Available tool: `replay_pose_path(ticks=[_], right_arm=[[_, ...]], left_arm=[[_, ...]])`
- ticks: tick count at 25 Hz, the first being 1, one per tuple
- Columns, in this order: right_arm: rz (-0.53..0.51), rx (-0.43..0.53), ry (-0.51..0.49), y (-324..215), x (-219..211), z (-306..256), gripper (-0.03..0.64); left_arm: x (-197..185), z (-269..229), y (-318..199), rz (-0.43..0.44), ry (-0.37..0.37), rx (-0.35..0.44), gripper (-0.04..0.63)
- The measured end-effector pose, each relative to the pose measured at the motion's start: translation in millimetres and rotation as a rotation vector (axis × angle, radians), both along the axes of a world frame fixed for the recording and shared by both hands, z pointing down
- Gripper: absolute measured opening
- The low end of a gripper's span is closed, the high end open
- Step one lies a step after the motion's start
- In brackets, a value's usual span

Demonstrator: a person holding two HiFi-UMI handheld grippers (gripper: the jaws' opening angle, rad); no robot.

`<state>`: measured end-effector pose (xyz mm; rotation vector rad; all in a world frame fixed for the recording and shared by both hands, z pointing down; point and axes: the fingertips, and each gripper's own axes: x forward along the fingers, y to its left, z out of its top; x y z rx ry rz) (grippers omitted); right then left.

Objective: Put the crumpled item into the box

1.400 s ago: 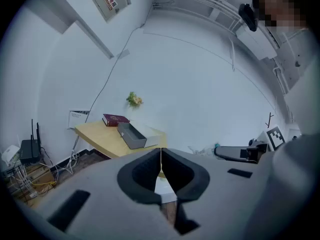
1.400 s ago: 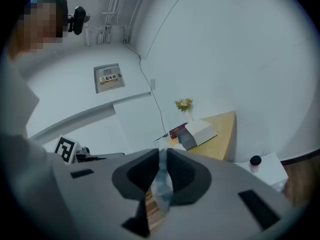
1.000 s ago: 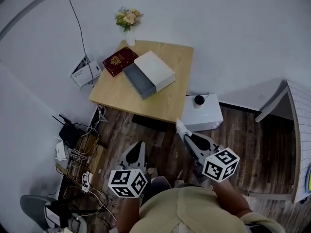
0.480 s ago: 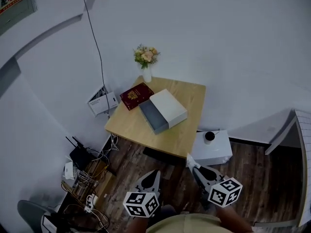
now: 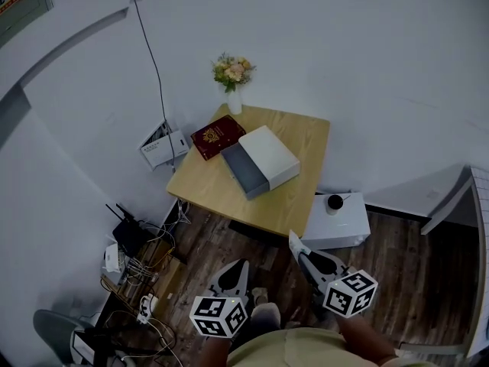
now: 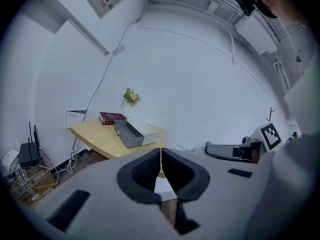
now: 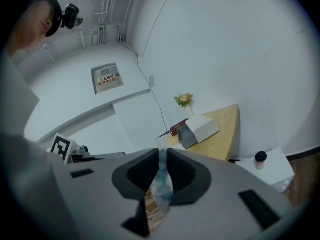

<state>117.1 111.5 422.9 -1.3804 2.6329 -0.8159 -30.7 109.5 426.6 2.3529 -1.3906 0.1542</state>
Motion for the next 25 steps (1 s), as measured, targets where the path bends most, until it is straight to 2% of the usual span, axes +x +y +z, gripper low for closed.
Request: replay_pose_path(ticks=[10,25], right_arm=[[-0.014,-0.006,0.030,-45,-23,-6,0.064],[-0.043,-0.034,0.077,-111,-63,-2,0.064]], left_arm=[[-20,-2,-49,0.001,0.027,0.006,0.026],[-53,9,-118,-0.007,0.025,-0.025,0.026]])
